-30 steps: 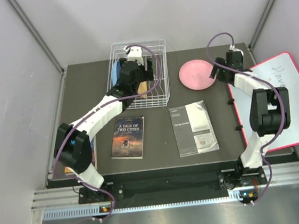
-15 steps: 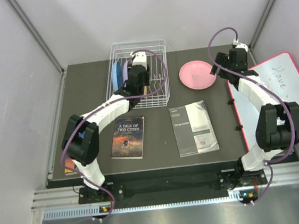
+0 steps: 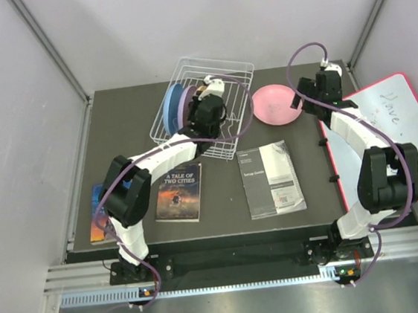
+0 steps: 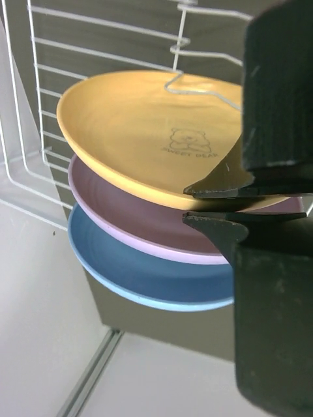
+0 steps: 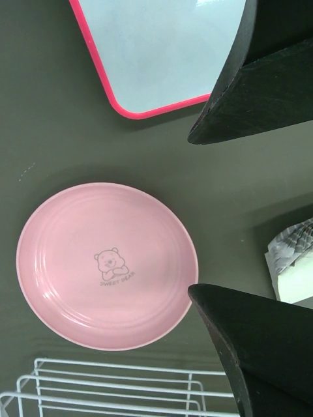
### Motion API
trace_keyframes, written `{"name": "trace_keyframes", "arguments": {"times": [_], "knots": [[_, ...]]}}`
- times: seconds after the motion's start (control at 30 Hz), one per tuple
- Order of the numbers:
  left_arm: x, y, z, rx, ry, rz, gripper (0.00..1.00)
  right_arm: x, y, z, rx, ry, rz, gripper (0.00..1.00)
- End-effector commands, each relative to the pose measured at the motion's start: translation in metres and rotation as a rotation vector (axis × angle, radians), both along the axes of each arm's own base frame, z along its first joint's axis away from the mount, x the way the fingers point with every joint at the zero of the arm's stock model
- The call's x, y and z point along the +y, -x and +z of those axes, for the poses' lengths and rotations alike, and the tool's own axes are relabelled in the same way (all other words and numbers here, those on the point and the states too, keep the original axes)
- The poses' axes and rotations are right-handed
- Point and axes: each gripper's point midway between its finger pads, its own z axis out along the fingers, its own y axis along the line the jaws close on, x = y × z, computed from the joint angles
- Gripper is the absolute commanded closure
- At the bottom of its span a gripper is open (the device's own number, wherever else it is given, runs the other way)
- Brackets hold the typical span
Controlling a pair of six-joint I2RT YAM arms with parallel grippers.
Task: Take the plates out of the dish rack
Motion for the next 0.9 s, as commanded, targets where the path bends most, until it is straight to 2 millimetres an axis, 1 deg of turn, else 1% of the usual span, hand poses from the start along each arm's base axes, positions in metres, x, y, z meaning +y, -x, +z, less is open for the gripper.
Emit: {"name": "trace_keyframes", "arguments": {"times": [0.0, 0.03, 0.07, 0.1, 0.17, 0.2, 0.23, 0.3, 0.33, 0.43, 0.5, 0.6, 0.67, 0.7, 0.73, 0.77, 0.8, 0.83, 0.87], "knots": [[-0.02, -0.006, 0.057, -0.209, 0.055, 0.051, 1.0, 0.003, 0.001, 0.019, -0.049, 0.023, 0.005, 0.12], [-0.02, -0.005, 0.06, -0.217, 0.028, 0.061, 1.0, 0.003, 0.002, 0.02, -0.053, 0.023, 0.007, 0.12], [-0.013, -0.004, 0.065, -0.23, 0.026, 0.112, 1.0, 0.004, 0.002, 0.022, -0.053, 0.025, 0.009, 0.12], [-0.014, -0.005, 0.064, -0.237, 0.023, 0.124, 1.0, 0.005, 0.003, 0.022, -0.053, 0.021, 0.014, 0.12], [-0.006, -0.004, 0.073, -0.254, -0.014, 0.178, 1.0, 0.008, 0.003, 0.024, -0.057, 0.013, 0.025, 0.12], [-0.004, -0.005, 0.073, -0.261, -0.032, 0.196, 1.0, 0.011, 0.004, 0.023, -0.056, 0.007, 0.033, 0.12], [0.0, -0.005, 0.081, -0.285, -0.056, 0.217, 1.0, 0.015, 0.005, 0.023, -0.054, -0.005, 0.051, 0.12], [0.004, -0.006, 0.087, -0.306, -0.071, 0.248, 1.0, 0.023, 0.005, 0.024, -0.056, -0.022, 0.083, 0.12], [0.008, -0.006, 0.093, -0.319, -0.083, 0.26, 1.0, 0.031, 0.004, 0.02, -0.047, -0.044, 0.111, 0.12], [0.011, -0.005, 0.106, -0.337, -0.08, 0.276, 1.0, 0.046, 0.002, 0.014, -0.031, -0.058, 0.15, 0.12], [0.014, -0.003, 0.12, -0.358, -0.063, 0.28, 1.0, 0.053, 0.002, 0.012, -0.026, -0.064, 0.162, 0.12], [0.022, 0.004, 0.141, -0.385, -0.048, 0.296, 1.0, 0.06, 0.003, 0.011, -0.022, -0.064, 0.175, 0.11], [0.021, 0.005, 0.151, -0.394, -0.021, 0.28, 1.0, 0.061, 0.003, 0.012, -0.025, -0.068, 0.177, 0.11], [0.023, 0.008, 0.157, -0.378, -0.027, 0.264, 1.0, 0.066, 0.004, 0.012, -0.025, -0.087, 0.201, 0.11], [0.019, 0.008, 0.157, -0.375, 0.027, 0.242, 1.0, 0.071, 0.005, 0.015, -0.033, -0.105, 0.228, 0.12], [0.014, 0.009, 0.172, -0.389, 0.074, 0.179, 1.0, 0.074, 0.004, 0.017, -0.043, -0.118, 0.237, 0.11], [0.008, 0.01, 0.157, -0.301, 0.037, 0.124, 1.0, 0.081, 0.006, 0.018, -0.048, -0.141, 0.266, 0.11], [-0.002, 0.009, 0.156, -0.3, 0.159, 0.076, 1.0, 0.085, 0.006, 0.021, -0.062, -0.158, 0.287, 0.12], [-0.017, 0.01, 0.163, -0.289, 0.22, -0.037, 1.0, 0.09, 0.004, 0.028, -0.09, -0.176, 0.303, 0.11]]}}
